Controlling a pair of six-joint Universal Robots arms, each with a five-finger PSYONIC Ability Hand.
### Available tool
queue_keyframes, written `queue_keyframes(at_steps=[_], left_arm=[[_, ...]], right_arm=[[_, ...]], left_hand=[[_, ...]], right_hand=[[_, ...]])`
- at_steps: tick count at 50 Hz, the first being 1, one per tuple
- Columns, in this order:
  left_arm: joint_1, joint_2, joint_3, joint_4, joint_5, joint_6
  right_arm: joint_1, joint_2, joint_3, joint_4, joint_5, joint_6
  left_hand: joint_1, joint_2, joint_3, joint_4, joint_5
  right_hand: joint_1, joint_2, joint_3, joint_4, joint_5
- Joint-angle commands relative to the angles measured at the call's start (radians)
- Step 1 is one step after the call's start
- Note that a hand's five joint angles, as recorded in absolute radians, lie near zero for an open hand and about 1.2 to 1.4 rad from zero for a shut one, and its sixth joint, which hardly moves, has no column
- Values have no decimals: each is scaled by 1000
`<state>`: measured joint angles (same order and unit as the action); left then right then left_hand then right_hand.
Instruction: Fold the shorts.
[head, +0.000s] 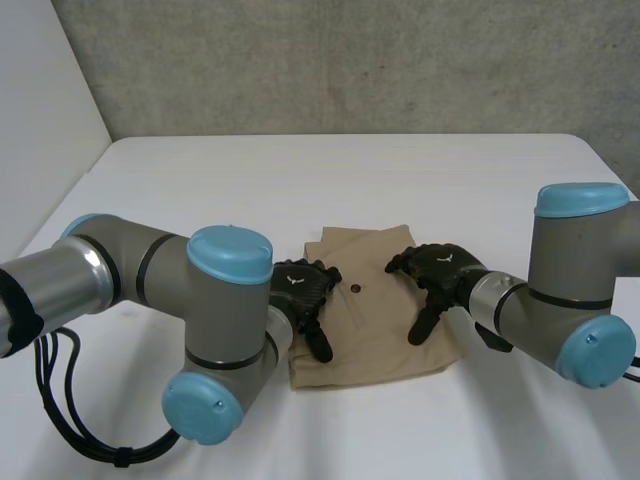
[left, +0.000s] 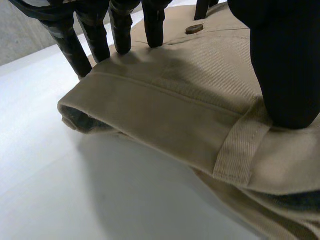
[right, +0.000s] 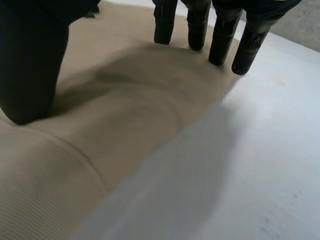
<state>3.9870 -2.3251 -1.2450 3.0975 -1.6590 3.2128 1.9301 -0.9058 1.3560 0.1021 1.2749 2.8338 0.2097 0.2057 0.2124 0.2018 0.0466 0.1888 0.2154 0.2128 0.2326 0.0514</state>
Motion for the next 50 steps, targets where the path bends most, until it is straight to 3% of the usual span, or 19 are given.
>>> queue_keyframes(at_steps=[1,6,10,18,35,50], left_arm=[[-9,87,-5,-16,4,-1],[21,303,-4,-17,4,-7],[99,473,-1,-46,8,-7],[280,668,29,-284,132,-11],[304,674,13,-309,154,-79],[319,678,-7,-235,31,-70]], right_arm=[[-8,-97,-8,2,54,-50],[-6,-234,-4,-10,69,-13],[-14,-366,-40,-7,142,91],[-31,-557,-107,154,231,165],[-28,-538,-86,150,247,161],[-19,-505,-40,33,333,162]], left_hand=[[-26,-22,-28,-18,-37],[-31,-27,-34,-24,-43],[-23,-19,-25,-15,-34],[-35,-31,-38,-27,-47],[-35,-31,-38,-27,-47],[-35,-31,-38,-27,-47]], right_hand=[[-14,-41,-38,-58,-51],[-14,-41,-38,-58,-51],[-14,-41,-38,-58,-51],[-14,-41,-38,-58,-51],[-14,-41,-38,-58,-51],[-14,-41,-38,-58,-51]])
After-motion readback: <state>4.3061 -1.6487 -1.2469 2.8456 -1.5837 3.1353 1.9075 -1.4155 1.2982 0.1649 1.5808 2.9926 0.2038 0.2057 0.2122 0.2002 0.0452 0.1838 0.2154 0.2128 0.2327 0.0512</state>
